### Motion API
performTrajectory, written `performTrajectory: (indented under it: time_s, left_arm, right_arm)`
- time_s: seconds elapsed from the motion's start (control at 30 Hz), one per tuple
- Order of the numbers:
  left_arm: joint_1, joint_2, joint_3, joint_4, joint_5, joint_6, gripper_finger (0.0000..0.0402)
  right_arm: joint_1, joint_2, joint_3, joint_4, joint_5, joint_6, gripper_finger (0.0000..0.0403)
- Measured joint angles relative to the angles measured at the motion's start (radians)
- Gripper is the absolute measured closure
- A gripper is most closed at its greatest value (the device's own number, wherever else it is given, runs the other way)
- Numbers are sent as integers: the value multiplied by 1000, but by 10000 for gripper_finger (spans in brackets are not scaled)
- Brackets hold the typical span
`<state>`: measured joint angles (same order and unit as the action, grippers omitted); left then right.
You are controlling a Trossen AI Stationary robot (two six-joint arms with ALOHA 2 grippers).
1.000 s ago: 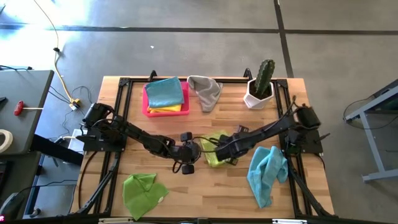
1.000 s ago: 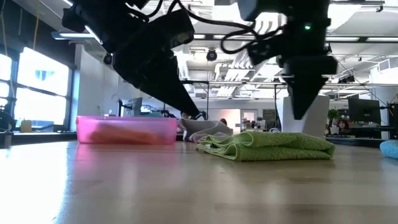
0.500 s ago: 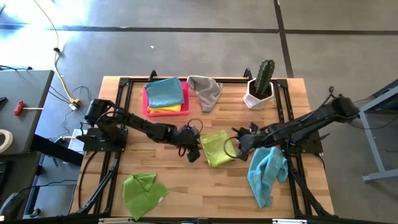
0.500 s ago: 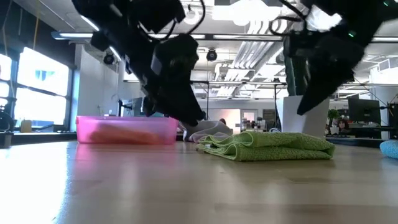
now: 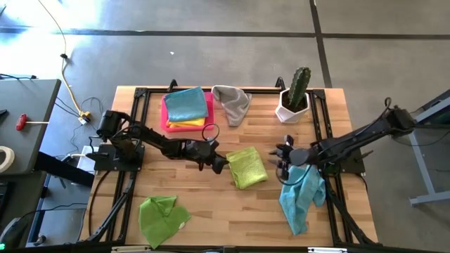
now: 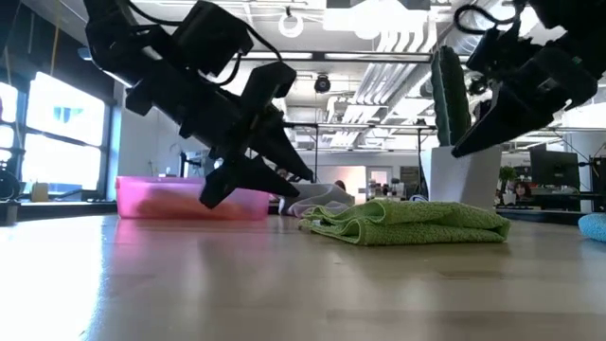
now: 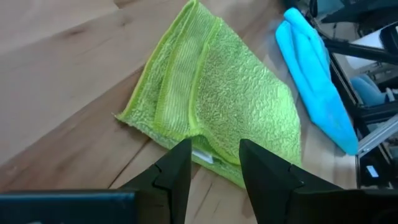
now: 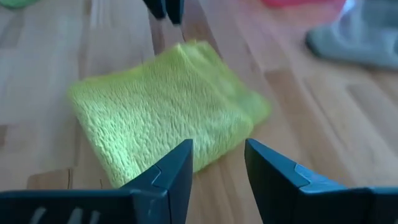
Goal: Fold microfiber towels
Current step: Put the light green towel into the bin
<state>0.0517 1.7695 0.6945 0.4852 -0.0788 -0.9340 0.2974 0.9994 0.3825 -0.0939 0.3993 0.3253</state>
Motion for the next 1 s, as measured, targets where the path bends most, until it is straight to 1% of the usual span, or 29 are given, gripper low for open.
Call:
performTrajectory:
  time_s: [0.17,0.27,0.4,0.5,0.6,0.7,0.77,0.87,1.0]
  left_arm:
    - [-6,0,0,8,6,-6,275]
    - [-7,0,0,20,13,-6,275]
    - [-8,0,0,24,45,-6,275]
    - [-14,0,0,26,47,-6,275]
    - [-21,0,0,47,45,-19,275]
    - [-25,0,0,41,45,-60,275]
    - [-27,1,1,31,45,-91,274]
    - [-27,3,0,27,70,-102,274]
    - [-26,3,0,28,98,-76,274]
  right_arm:
    - [-3,-105,-81,99,6,-73,265]
    - [-3,-179,-135,154,14,-76,265]
    - [-3,-274,-207,229,18,-73,265]
    - [-3,-338,-257,286,18,-76,265]
    - [-3,-392,-291,305,26,-97,265]
    - [-3,-429,-309,301,74,-104,265]
    - [-3,-435,-309,297,102,-80,265]
    - [-3,-438,-309,285,92,-37,265]
    - [-2,-437,-309,261,60,38,265]
